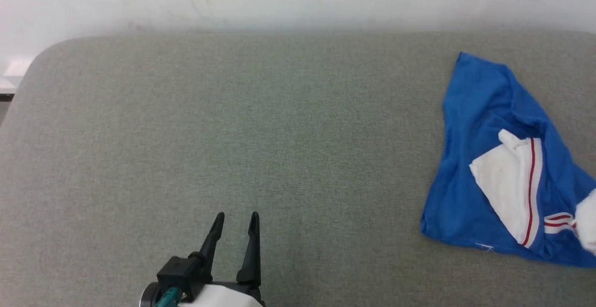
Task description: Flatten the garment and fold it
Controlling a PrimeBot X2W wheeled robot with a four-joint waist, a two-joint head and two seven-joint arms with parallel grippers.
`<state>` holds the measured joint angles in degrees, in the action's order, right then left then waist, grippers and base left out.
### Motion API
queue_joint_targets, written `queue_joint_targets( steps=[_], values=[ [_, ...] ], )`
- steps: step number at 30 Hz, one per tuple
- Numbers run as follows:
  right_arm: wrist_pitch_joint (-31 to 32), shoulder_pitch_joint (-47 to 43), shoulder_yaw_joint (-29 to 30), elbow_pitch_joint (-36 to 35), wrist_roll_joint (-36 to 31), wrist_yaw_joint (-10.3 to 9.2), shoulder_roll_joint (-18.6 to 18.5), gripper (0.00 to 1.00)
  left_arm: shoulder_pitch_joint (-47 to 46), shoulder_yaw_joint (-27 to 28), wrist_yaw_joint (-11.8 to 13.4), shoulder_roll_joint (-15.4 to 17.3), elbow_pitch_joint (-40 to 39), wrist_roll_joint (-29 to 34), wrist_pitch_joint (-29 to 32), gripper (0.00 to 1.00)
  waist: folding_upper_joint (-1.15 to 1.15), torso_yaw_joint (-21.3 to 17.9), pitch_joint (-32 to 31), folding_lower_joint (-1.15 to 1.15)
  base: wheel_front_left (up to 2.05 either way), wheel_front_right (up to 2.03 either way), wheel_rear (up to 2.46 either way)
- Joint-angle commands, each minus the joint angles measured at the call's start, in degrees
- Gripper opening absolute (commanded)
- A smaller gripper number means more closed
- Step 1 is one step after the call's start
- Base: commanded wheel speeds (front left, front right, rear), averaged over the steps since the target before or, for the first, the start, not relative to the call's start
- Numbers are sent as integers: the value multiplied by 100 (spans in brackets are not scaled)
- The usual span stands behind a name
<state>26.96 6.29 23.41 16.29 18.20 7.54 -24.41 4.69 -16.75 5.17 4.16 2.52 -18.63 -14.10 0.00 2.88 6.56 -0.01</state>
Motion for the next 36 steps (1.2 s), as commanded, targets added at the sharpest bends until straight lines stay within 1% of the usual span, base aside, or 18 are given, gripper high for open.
queue_joint_targets(
  steps=[1, 2, 3, 4, 8, 12, 16, 21, 25, 28, 31, 33, 36],
  values=[
    [-49, -115, 90, 38, -159, -5, 234, 0, 7, 0, -16, 72, -25, 36, 28, 100, 0, -32, 12, 1, 0, 0, 0],
    [-70, -175, 130, 77, -258, -5, 342, 7, -5, -4, -18, 86, -28, 37, 45, 100, 0, -39, 6, 1, 0, 0, 0],
    [-128, -194, 152, 122, -341, -5, 442, 100, -16, -4, -17, 98, -33, 36, 62, 100, 0, -46, 0, 1, 0, 0, 0],
    [-226, -185, 90, 152, -497, -5, 541, 100, -33, 3, -7, 120, -54, 32, 89, 100, 0, -63, -11, 1, 0, 0, 0],
    [-362, -18, -50, -26, -522, -5, 585, 100, -33, 11, 21, 143, -89, 31, 105, 100, 0, -109, -12, 1, 0, 0, 0],
    [-435, 278, -469, -660, -380, -5, 403, 100, -41, -50, 32, 127, -87, 32, 108, 100, 0, -130, -9, 1, 0, 0, 0],
    [-225, 495, -1157, -1311, -78, -5, 229, 100, -96, -139, 29, 93, -63, 30, 95, 100, 0, -40, 26, 1, 0, 0, 0],
    [352, 568, -2211, -1772, 355, -5, 268, 100, -138, -191, 32, 59, -12, 4, 55, 100, 0, 183, 102, 1, 0, 0, 0],
    [832, 544, -2828, -1675, 373, -5, 235, 100, -192, -232, 25, 39, 33, -6, 26, 100, 0, 420, 184, 1, 0, 0, 0],
    [1152, 522, -3058, -1333, 289, -5, 177, 100, -227, -276, 11, 22, 78, -17, 8, 100, 0, 633, 236, 1, 0, 0, 0],
    [1442, 490, -3053, -881, 7, -5, 135, 100, -259, -336, -10, 6, 131, -24, -7, 100, 0, 841, 261, 1, 0, 0, 0],
    [1633, 453, -3028, -651, -154, -5, 187, 100, -267, -348, 1, -4, 146, -36, -17, 100, 0, 944, 262, 1, 0, 0, 0],
    [1696, 424, -3013, -447, -250, -5, 310, 100, -266, -369, -9, -9, 164, -41, -30, 100, 0, 1045, 275, 1, 0, 0, 0]
  ],
)
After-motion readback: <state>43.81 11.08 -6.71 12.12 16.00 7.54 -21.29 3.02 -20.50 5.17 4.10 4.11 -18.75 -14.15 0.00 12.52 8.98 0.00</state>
